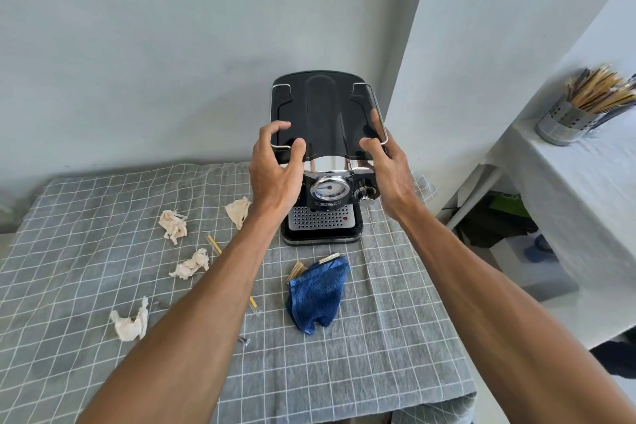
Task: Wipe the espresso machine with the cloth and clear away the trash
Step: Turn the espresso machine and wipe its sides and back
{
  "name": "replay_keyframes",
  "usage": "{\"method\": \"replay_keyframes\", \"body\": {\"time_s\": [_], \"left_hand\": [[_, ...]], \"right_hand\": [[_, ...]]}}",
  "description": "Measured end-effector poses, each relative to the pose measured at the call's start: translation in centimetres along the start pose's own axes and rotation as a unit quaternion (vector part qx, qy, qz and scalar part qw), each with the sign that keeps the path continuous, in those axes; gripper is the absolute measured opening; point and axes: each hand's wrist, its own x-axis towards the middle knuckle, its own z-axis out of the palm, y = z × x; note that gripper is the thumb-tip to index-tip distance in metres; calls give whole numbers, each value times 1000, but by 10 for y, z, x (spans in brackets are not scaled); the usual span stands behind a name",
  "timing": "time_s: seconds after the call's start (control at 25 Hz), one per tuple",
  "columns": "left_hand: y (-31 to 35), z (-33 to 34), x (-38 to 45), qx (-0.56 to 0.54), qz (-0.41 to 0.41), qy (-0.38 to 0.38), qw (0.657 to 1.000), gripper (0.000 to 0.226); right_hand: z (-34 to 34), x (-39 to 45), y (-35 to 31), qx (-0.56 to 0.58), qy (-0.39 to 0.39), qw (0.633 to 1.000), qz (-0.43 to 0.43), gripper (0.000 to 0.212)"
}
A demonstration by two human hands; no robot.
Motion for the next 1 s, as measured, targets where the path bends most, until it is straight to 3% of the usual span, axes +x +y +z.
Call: {"method": "replay_keyframes", "body": {"time_s": [1.0], "left_hand": [[-7,7,-13,23,-6,1,1000,40]], "right_hand": [[-10,-6,0,-48,-12,999,-7,61]]}}
